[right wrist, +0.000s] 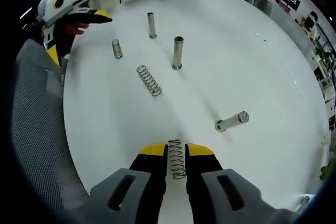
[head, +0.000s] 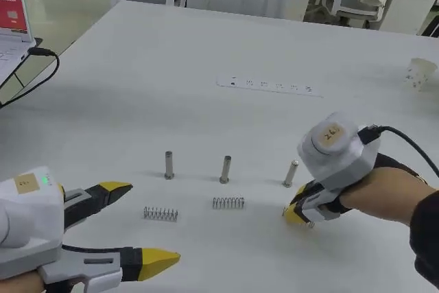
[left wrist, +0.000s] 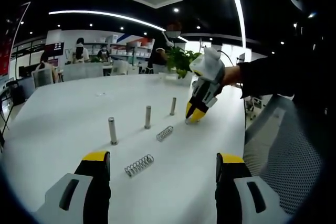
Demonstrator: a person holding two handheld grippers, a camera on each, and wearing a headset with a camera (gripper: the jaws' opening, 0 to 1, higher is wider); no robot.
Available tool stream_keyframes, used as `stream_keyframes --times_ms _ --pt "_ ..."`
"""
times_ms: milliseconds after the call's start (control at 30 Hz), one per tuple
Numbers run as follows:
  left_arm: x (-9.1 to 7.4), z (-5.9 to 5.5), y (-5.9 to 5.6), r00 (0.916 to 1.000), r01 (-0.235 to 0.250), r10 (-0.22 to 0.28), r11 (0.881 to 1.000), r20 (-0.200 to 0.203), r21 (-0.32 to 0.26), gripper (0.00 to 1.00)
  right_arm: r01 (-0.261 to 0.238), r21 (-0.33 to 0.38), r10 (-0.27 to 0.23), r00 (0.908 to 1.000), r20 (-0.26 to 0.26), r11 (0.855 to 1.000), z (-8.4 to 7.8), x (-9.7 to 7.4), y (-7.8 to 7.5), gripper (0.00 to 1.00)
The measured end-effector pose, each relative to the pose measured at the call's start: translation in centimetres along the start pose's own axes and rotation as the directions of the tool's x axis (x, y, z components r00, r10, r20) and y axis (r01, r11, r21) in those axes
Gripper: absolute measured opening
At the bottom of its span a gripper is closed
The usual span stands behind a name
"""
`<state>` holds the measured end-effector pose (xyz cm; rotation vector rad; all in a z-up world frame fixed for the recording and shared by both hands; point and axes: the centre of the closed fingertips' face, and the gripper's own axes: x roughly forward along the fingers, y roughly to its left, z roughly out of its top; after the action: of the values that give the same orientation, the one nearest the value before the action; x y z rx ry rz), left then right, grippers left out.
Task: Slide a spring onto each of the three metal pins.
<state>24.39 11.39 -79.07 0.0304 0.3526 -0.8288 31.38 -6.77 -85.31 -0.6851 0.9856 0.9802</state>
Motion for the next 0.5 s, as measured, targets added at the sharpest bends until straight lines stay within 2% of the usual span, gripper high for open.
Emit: stream_keyframes --times_ms 133,500 --pt "-0.02 -0.04 0.03 1.0 -0.001 0.001 1.0 -0.001 -0.002 0.79 -0.006 -0.039 0.005 0.9994 -0.033 0.999 -0.06 0.19 0.03 0.11" --pt "-0.17 -0.03 0.17 1.0 -0.009 0.009 1.0 -0.002 -0.004 0.79 -0.03 -0.065 0.025 0.9973 -0.069 0.997 -0.25 0.77 0.15 0.09"
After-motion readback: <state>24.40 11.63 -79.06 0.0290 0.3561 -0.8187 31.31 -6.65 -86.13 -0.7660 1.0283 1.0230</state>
